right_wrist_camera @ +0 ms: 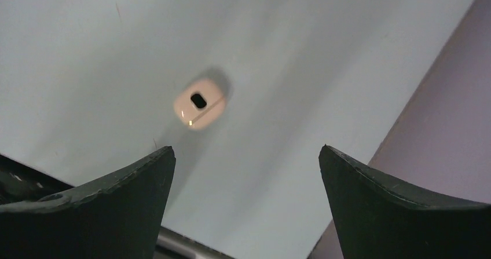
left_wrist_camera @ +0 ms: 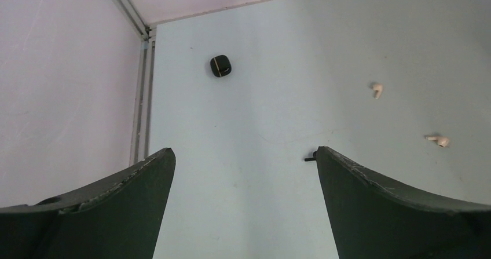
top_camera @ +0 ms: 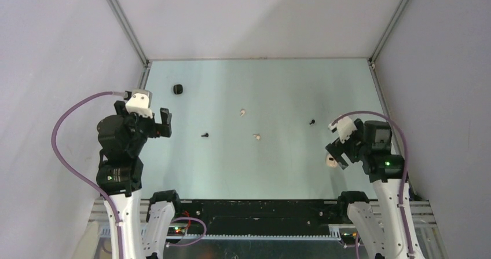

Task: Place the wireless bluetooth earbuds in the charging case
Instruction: Pick up the charging case from the corner of the board, then pass from the right arm to the left, then pass from the left arm to the right, then pass from the right arm to the left

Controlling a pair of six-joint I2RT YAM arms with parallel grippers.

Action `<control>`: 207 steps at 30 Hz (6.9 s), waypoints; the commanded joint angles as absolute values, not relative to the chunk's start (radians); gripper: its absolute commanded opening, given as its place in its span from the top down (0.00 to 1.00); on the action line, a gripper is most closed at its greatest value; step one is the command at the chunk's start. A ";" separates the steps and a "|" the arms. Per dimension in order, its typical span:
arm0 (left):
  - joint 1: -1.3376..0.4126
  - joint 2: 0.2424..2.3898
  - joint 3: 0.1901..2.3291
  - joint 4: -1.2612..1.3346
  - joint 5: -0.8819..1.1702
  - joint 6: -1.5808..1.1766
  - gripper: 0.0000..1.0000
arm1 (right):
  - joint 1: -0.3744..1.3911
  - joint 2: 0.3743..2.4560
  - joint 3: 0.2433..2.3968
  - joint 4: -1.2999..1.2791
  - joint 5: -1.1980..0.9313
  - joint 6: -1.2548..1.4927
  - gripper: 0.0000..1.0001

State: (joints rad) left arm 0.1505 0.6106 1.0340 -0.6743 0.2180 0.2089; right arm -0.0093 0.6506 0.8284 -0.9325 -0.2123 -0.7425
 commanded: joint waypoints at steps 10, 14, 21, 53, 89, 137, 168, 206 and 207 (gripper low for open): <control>0.159 0.595 1.016 -0.655 0.297 0.227 0.01 | -0.021 0.864 0.616 -0.828 -0.069 -1.000 0.00; 0.159 0.594 1.016 -0.652 0.298 0.227 0.01 | -0.019 0.991 0.610 -0.778 -0.120 -0.996 0.00; 0.159 0.603 1.014 -0.651 0.309 0.226 0.01 | -0.011 1.120 0.582 -0.665 -0.197 -1.016 0.00; -0.146 0.962 1.036 -0.456 0.180 0.146 0.01 | 0.461 0.869 0.601 -0.437 -0.091 -0.947 0.65; -0.685 1.725 1.561 -0.534 0.921 -0.049 0.01 | 0.797 0.916 0.854 -0.293 0.012 -0.668 0.61; -0.624 1.413 1.357 -0.344 1.009 -0.093 0.82 | 0.362 0.940 1.142 -0.350 -0.809 -0.112 0.02; -0.586 1.330 1.057 0.350 1.088 -0.589 0.83 | 0.343 1.046 0.922 0.159 -0.993 0.309 0.25; -0.587 1.320 1.111 0.054 1.035 -0.335 0.02 | 0.364 1.054 0.949 0.106 -1.115 0.261 0.98; -0.586 1.321 1.136 -0.034 1.035 -0.263 0.01 | 0.365 1.055 0.975 0.037 -1.114 0.208 0.99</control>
State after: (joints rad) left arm -0.5911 1.3537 1.0573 0.1604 1.0451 -0.4530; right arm 0.3584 1.0729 0.9146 0.1619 -1.1004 0.3321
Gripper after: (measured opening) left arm 0.968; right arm 0.242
